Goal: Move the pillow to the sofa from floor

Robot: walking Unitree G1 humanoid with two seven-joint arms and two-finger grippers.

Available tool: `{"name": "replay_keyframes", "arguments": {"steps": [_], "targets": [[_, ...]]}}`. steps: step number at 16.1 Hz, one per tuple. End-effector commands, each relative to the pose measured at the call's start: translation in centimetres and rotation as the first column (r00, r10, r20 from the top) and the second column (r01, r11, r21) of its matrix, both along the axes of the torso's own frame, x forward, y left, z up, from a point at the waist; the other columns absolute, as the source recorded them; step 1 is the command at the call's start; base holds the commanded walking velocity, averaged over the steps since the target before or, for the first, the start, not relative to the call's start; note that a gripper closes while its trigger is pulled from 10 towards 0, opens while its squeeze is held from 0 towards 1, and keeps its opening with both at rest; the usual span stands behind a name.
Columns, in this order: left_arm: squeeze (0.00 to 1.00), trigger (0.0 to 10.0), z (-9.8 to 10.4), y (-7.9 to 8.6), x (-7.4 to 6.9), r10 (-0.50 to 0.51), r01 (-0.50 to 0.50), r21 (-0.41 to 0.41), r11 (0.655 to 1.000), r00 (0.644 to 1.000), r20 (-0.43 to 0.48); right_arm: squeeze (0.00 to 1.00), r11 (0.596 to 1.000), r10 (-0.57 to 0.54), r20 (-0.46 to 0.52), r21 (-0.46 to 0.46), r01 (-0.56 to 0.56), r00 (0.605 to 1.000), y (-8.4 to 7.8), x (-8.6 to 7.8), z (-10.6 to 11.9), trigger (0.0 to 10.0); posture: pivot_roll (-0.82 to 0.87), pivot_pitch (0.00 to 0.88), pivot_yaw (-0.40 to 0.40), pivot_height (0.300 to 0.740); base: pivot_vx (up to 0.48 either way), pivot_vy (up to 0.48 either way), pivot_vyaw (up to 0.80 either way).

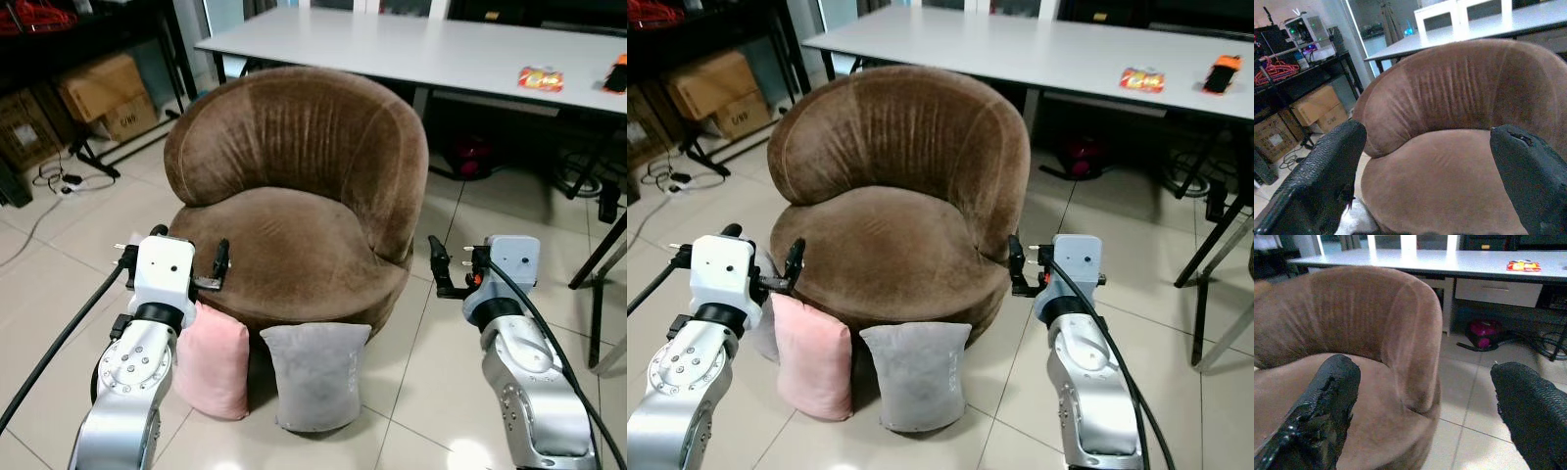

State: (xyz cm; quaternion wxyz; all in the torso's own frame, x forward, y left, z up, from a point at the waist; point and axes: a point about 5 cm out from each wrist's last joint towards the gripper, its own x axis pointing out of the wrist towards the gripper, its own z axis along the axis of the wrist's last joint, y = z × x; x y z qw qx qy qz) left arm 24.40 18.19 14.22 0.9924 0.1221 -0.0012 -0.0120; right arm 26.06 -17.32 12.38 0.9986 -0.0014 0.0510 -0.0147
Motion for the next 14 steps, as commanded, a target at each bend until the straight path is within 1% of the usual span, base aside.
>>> {"name": "replay_keyframes", "arguments": {"steps": [1, 2, 3, 4, 5, 6, 8, 9, 10, 14], "targets": [[0.04, 10.0, 0.14, 0.73, -0.23, 0.028, -0.028, 0.0, 1.0, 1.0, 0.01, 1.0, 0.999, 0.036, 0.009, 0.009, -0.036, 0.999, 0.62, 0.05, 0.37, 10.0, -0.14, 0.0, 0.026, 0.74, 0.0, 0.0, 0.0], [0.05, 10.0, 0.13, 0.69, -0.27, 0.026, -0.026, -0.003, 1.0, 1.0, 0.012, 1.0, 0.999, 0.049, -0.001, -0.01, -0.049, 0.999, 0.66, 0.08, 0.33, 10.0, -0.14, 0.0, 0.024, 0.74, 0.304, 0.0, 0.8], [0.07, 10.0, 0.13, 0.69, -0.27, 0.02, -0.02, -0.008, 1.0, 1.0, 0.013, 1.0, 0.998, 0.065, 0.01, -0.015, -0.065, 0.998, 0.85, 0.12, 0.48, 10.0, -0.14, 0.0, 0.023, 0.74, 0.341, 0.0, 0.8], [0.06, 10.0, 0.14, 0.68, -0.24, 0.019, -0.019, -0.011, 1.0, 1.0, 0.014, 1.0, 0.998, 0.054, 0.021, -0.043, -0.053, 0.998, 0.82, 0.19, 0.58, 10.0, -0.14, 0.0, 0.022, 0.74, 0.368, 0.0, 0.8], [0.05, 10.0, 0.16, 0.71, -0.22, 0.021, -0.021, -0.01, 1.0, 1.0, 0.015, 1.0, 0.997, 0.061, 0.03, -0.043, -0.06, 0.998, 0.84, 0.24, 0.68, 10.0, -0.13, 0.0, 0.021, 0.74, 0.364, 0.0, 0.8], [0.04, 10.0, 0.16, 0.76, -0.2, 0.024, -0.023, -0.01, 1.0, 1.0, 0.016, 1.0, 0.997, 0.064, 0.036, -0.047, -0.062, 0.997, 0.76, 0.28, 0.8, 10.0, -0.13, 0.0, 0.02, 0.74, 0.364, 0.0, 0.0], [0.04, 10.0, 0.17, 0.86, -0.15, 0.027, -0.027, -0.01, 1.0, 0.999, 0.017, 1.0, 0.999, 0.03, 0.038, -0.038, -0.029, 0.999, 0.31, 0.4, 0.85, 10.0, -0.13, 0.0, 0.021, 0.74, 0.368, 0.0, 0.0], [0.04, 10.0, 0.2, 0.93, -0.09, 0.028, -0.028, -0.009, 1.0, 0.999, 0.018, 1.0, 0.999, -0.006, 0.036, -0.031, 0.007, 0.999, -0.05, 0.49, 0.91, 10.0, -0.14, 0.0, 0.021, 0.74, 0.368, 0.0, 0.0], [0.04, 10.0, 0.25, 1.0, -0.02, 0.029, -0.029, -0.009, 1.0, 0.999, 0.019, 1.0, 1.0, -0.009, 0.005, -0.015, 0.009, 1.0, -0.04, 0.6, 0.75, 10.0, -0.14, 0.0, 0.021, 0.74, 0.364, 0.0, 0.0], [0.04, 10.0, 0.33, 1.13, 0.22, 0.029, -0.029, -0.004, 1.0, 0.999, 0.02, 1.0, 0.998, -0.01, 0.036, -0.055, 0.012, 0.999, 0.3, 0.75, 0.79, 10.0, -0.13, 0.0, 0.02, 0.74, 0.367, 0.0, 0.0]]}}
